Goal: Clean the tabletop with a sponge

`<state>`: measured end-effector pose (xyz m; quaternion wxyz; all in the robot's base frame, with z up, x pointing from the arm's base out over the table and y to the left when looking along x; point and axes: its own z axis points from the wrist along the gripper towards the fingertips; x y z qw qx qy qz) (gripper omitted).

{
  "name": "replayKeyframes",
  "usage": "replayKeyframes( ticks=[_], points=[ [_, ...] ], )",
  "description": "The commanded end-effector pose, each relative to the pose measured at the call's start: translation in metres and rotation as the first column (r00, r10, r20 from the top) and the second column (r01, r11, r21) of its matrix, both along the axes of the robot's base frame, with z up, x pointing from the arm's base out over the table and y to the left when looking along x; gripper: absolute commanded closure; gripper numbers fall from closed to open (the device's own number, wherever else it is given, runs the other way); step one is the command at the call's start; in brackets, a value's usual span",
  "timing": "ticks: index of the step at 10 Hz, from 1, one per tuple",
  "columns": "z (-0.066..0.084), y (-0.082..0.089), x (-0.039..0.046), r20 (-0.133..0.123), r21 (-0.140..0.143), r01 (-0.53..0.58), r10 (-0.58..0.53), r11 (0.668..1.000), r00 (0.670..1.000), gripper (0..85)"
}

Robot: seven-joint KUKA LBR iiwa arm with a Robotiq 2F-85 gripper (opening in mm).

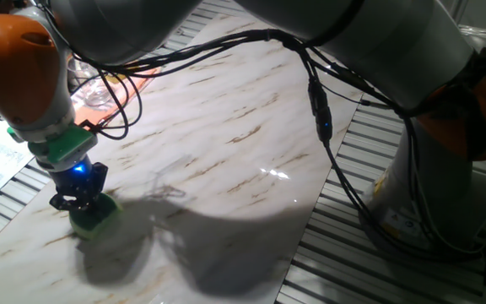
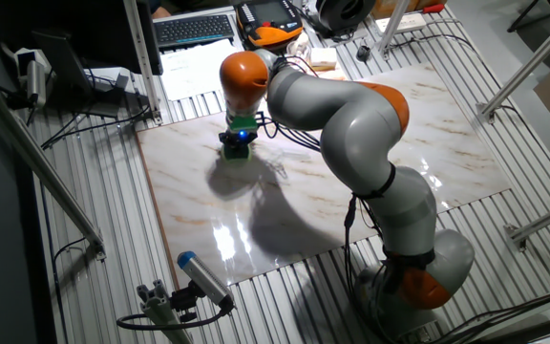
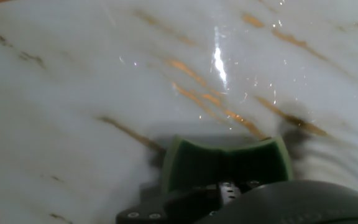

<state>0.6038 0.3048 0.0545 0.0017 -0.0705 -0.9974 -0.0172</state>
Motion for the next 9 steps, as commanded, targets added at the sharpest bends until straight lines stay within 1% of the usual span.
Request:
replayKeyframes(
  ticks=[1, 2, 3, 4, 5, 6, 8, 9],
  points=[
    [-0.0018, 0.0027, -0.0038, 0.003, -0.001, 0.001, -0.001, 1.0, 1.0, 85.0],
    [-0.0017, 0.0054, -0.0074, 0.004, -0.001, 0.004, -0.004, 1.0, 1.0, 85.0],
    [-0.0025, 0.0073, -0.011, 0.012, -0.005, 0.004, -0.004, 1.0, 1.0, 85.0],
    [-0.005, 0.0088, -0.0132, 0.018, -0.013, 0.006, -0.006, 1.0, 1.0, 85.0],
    [-0.0047, 0.008, -0.0124, 0.016, -0.001, 0.004, -0.004, 1.0, 1.0, 85.0],
    [-0.0029, 0.0062, -0.0108, 0.016, 0.001, 0.004, -0.004, 1.0, 1.0, 85.0],
    [-0.001, 0.0033, -0.0069, 0.018, -0.006, 0.007, -0.007, 1.0, 1.0, 85.0],
    [-0.0021, 0.004, -0.0051, 0.022, -0.03, 0.014, -0.013, 0.999, 1.0, 85.0]
  ],
)
